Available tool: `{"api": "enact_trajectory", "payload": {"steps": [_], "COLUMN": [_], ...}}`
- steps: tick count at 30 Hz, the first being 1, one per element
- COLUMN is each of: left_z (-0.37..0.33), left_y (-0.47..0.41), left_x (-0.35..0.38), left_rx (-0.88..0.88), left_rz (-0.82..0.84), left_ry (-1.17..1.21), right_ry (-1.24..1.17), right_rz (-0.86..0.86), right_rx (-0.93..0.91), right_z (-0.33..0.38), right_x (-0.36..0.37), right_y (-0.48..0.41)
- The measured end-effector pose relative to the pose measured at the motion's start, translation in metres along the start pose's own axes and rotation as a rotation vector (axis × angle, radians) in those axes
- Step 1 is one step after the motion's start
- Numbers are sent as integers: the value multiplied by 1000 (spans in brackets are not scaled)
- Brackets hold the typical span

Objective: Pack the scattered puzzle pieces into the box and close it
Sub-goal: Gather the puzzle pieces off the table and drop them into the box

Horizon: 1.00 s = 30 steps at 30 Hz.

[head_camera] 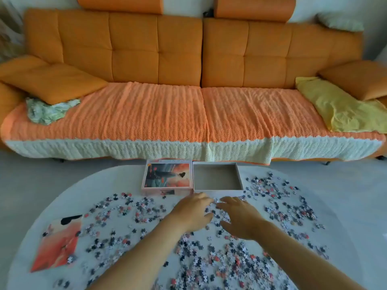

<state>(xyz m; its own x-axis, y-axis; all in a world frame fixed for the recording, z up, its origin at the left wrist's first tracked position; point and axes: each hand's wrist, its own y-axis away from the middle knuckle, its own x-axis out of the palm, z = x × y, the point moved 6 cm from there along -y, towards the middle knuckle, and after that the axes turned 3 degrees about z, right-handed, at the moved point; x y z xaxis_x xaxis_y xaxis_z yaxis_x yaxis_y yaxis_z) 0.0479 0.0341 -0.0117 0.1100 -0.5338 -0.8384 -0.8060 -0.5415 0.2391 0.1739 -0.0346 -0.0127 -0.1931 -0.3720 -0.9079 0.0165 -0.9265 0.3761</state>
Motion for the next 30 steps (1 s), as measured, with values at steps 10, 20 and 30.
{"api": "enact_trajectory", "payload": {"steps": [10, 20, 30], "left_z": [4, -15, -11], "left_y": [-11, 24, 7], "left_x": [64, 68, 81], "left_rx": [127, -9, -90], "left_rz": [-175, -252, -118], "left_ry": [-155, -194, -157], "right_ry": [63, -84, -94], "right_rz": [-209, -196, -54], "right_rx": [-45, 121, 182], "right_z": [-17, -23, -15], "right_x": [42, 38, 55], "right_y": [1, 40, 20]}}
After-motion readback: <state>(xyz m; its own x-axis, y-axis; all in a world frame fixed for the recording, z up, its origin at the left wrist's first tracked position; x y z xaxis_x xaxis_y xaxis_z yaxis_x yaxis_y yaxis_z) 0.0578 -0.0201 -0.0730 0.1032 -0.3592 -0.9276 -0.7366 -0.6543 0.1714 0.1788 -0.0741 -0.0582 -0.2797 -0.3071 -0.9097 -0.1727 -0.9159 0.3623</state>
